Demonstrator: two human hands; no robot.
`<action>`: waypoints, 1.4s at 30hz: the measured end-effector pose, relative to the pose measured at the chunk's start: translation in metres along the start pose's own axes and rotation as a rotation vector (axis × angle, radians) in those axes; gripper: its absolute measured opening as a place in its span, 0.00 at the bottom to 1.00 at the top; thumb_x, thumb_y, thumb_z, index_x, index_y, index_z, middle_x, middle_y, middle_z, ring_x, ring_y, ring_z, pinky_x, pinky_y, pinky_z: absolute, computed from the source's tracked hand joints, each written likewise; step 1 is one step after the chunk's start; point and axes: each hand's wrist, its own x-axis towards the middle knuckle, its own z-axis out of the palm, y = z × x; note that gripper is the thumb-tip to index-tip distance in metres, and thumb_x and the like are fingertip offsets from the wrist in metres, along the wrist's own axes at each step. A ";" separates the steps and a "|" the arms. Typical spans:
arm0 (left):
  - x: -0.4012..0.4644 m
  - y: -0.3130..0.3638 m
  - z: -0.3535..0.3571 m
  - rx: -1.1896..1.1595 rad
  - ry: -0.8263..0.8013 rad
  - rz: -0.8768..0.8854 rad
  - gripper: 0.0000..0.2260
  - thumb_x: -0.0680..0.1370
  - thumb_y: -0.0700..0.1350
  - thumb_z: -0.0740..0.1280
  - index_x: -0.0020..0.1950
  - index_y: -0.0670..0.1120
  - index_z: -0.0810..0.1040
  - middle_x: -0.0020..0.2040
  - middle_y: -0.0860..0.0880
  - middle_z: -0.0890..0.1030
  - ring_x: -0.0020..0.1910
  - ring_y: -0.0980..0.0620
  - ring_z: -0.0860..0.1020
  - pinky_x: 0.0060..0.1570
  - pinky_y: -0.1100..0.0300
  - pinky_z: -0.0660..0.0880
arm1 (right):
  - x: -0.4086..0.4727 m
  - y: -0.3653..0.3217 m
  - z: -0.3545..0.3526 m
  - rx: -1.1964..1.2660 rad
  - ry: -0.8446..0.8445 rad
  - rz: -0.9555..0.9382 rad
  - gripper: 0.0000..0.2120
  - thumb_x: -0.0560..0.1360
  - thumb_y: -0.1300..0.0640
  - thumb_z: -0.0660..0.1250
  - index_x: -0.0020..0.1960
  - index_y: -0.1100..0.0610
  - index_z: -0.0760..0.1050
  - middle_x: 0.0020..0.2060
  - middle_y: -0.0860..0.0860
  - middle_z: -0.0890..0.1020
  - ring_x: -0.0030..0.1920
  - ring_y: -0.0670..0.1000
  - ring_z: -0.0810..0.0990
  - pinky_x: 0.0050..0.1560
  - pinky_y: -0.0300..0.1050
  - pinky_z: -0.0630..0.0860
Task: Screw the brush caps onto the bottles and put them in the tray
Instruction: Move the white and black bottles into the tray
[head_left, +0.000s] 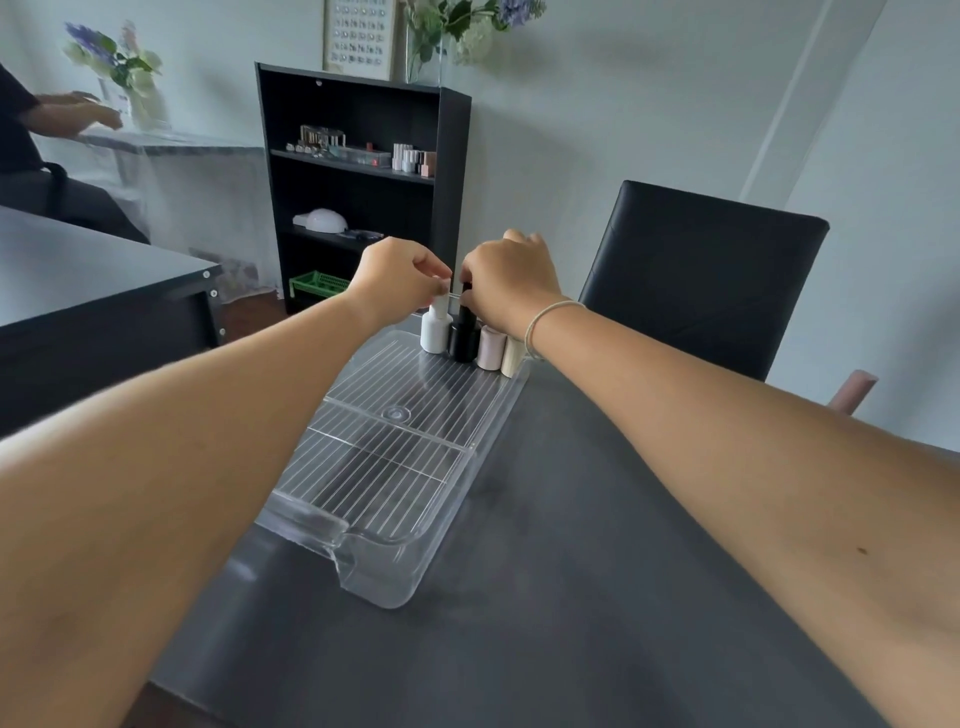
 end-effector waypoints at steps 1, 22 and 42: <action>0.000 0.000 0.000 -0.003 -0.003 -0.002 0.07 0.74 0.40 0.69 0.51 0.42 0.81 0.45 0.45 0.81 0.38 0.53 0.79 0.38 0.67 0.77 | 0.000 0.000 0.000 0.002 0.005 -0.004 0.10 0.76 0.57 0.61 0.55 0.55 0.78 0.52 0.53 0.81 0.57 0.56 0.71 0.56 0.48 0.64; -0.032 0.090 0.021 0.045 0.038 0.280 0.08 0.76 0.41 0.62 0.51 0.47 0.80 0.38 0.47 0.81 0.33 0.54 0.75 0.27 0.78 0.67 | -0.134 0.121 -0.063 0.269 0.439 0.119 0.09 0.75 0.55 0.64 0.50 0.57 0.80 0.46 0.51 0.83 0.46 0.54 0.76 0.48 0.48 0.69; -0.100 0.200 0.182 0.044 -0.396 0.367 0.14 0.75 0.48 0.65 0.61 0.55 0.74 0.57 0.52 0.75 0.43 0.59 0.74 0.37 0.69 0.69 | -0.294 0.249 -0.004 0.317 0.039 0.713 0.17 0.76 0.49 0.59 0.62 0.52 0.73 0.62 0.52 0.75 0.62 0.57 0.70 0.63 0.51 0.64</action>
